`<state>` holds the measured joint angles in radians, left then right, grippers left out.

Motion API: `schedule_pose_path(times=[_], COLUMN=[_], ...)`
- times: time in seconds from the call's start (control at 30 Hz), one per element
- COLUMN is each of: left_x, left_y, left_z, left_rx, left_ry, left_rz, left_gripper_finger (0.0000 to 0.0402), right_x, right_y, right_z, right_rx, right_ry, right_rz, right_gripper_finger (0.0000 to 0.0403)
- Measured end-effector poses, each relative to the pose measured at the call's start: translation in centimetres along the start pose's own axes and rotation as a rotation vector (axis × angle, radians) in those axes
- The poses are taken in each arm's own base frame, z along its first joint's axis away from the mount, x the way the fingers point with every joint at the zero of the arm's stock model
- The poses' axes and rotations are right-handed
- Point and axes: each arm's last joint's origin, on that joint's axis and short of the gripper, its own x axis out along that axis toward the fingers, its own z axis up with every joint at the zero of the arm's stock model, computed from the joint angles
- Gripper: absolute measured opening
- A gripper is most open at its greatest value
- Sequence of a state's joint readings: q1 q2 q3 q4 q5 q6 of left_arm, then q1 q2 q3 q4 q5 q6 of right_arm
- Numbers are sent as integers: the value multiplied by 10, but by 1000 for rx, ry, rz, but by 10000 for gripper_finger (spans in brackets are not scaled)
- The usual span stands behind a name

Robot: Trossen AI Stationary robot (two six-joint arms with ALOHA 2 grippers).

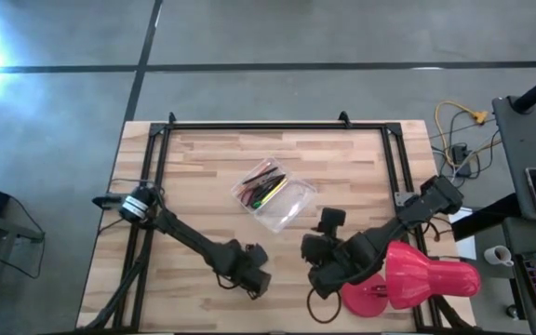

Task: Pick & place school supplies into a supply box
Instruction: Put the black pen into the transparent supply box

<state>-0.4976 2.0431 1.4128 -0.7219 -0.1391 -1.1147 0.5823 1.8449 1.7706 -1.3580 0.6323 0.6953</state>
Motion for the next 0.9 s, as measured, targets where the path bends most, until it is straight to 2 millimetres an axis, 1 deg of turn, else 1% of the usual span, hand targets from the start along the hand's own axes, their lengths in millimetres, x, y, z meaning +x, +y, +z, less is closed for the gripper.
schedule_pose_path(times=[0.07, 0.13, 0.17, 0.27, 0.37, 0.4, 0.47, 0.5, 0.53, 0.6, 0.63, 0.67, 0.73, 0.8, 0.83, 0.9], left_x=[4, 8, 12, 19, 14, 8, -12, -23, -37, -83, -104, -117, -128, -138, -139, -129], left_y=[3, 8, 10, 19, 31, 34, 39, 44, 47, 46, 55, 66, 93, 118, 132, 157], left_z=[-2, -4, -5, -8, -13, -13, -15, -19, -24, -21, -20, -19, -11, 2, 8, 24], left_rx=[12, 25, 32, 47, 35, 15, -22, -28, -22, -41, -58, -84, -156, -240, -267, -300], left_ry=[14, 40, 57, 80, 84, 78, 42, 47, 31, -83, -148, -212, -310, -422, -473, -520], left_rz=[4, 6, 0, -28, -80, -120, -235, -284, -355, -593, -650, -661, -627, -627, -601, -501], left_gripper_finger=[76, 34, 21, 15, 11, 11, 10, 10, 10, 10, 10, 9, 9, 9, 9, 9], right_x=[-2, -3, -3, -3, -3, -4, -4, -4, -4, -4, -4, -3, -2, 0, 1, 2], right_y=[2, 4, 4, 3, 2, 2, 1, 1, 1, 0, -1, -1, -3, -5, -6, -7], right_z=[-2, -3, -3, -2, -1, -1, -1, -1, -1, 0, 0, 1, 3, 5, 5, 6], right_rx=[12, 24, 31, 58, 97, 108, 126, 134, 143, 161, 174, 188, 213, 236, 244, 254], right_ry=[-3, -5, -6, -22, -55, -63, -74, -79, -84, -107, -121, -138, -167, -181, -185, -187], right_rz=[5, 7, 7, -10, -44, -52, -63, -67, -73, -97, -110, -128, -158, -174, -180, -186], right_gripper_finger=[201, 201, 201, 201, 201, 201, 201, 201, 201, 201, 201, 201, 201, 201, 201, 201])
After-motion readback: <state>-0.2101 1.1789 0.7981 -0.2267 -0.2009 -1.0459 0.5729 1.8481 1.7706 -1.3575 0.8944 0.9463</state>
